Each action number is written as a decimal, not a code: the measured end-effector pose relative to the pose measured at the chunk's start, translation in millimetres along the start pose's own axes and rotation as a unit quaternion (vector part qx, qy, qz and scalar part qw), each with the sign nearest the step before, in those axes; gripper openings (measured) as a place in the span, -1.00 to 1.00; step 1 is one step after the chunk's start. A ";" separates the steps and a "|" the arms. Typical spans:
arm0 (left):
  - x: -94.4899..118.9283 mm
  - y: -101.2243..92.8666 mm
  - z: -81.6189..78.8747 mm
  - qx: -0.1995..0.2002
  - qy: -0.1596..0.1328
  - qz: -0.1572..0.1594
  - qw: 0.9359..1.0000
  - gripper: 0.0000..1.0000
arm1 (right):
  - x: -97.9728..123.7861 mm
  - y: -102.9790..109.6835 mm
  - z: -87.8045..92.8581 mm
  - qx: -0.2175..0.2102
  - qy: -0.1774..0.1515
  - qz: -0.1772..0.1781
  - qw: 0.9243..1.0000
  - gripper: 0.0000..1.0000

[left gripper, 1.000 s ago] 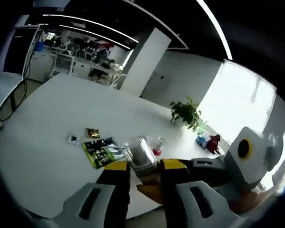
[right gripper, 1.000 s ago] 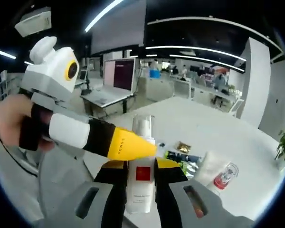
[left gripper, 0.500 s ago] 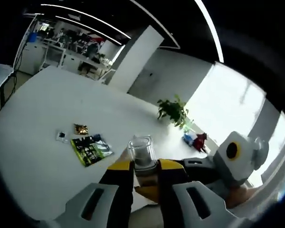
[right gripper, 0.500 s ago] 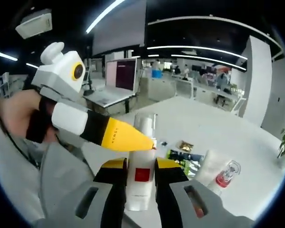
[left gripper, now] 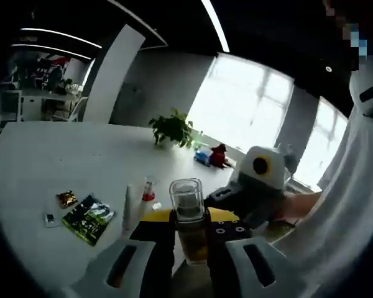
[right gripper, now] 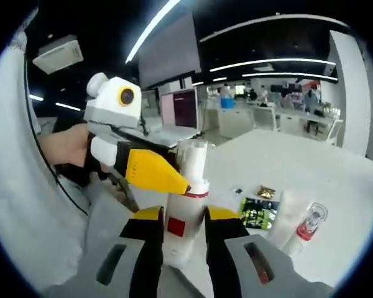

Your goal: Arrange the skincare products in the storage area until every visible bottle or jar stands upright without overlapping.

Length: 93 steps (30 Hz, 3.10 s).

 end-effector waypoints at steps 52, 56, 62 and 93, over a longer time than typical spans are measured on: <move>-56.3 2.8 33.7 -0.269 0.226 0.082 0.933 -0.72 | -13.2 -37.0 69.4 0.102 0.120 0.007 0.988 -0.55; -62.3 8.4 36.7 -0.274 0.232 0.081 0.930 -0.71 | -15.3 -44.9 74.9 0.097 0.123 0.018 0.987 -0.55; -73.9 18.4 46.0 -0.288 0.244 0.083 0.922 -0.71 | -21.1 -55.9 86.9 0.096 0.138 0.026 0.986 -0.55; -111.6 63.2 100.7 -0.294 0.303 0.096 0.901 -0.71 | -47.9 -88.0 145.3 0.084 0.222 0.025 0.971 -0.55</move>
Point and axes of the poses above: the point that each gripper's makers call its tool centre point, and the gripper's own axes: x roughly backward along the fingers, y roughly to its left, z roughly out of its underside, the point moved 6 cm from there along x, roughly backward along the fingers, and after that the axes turned 1 degree about -z, right-handed, at the moved point
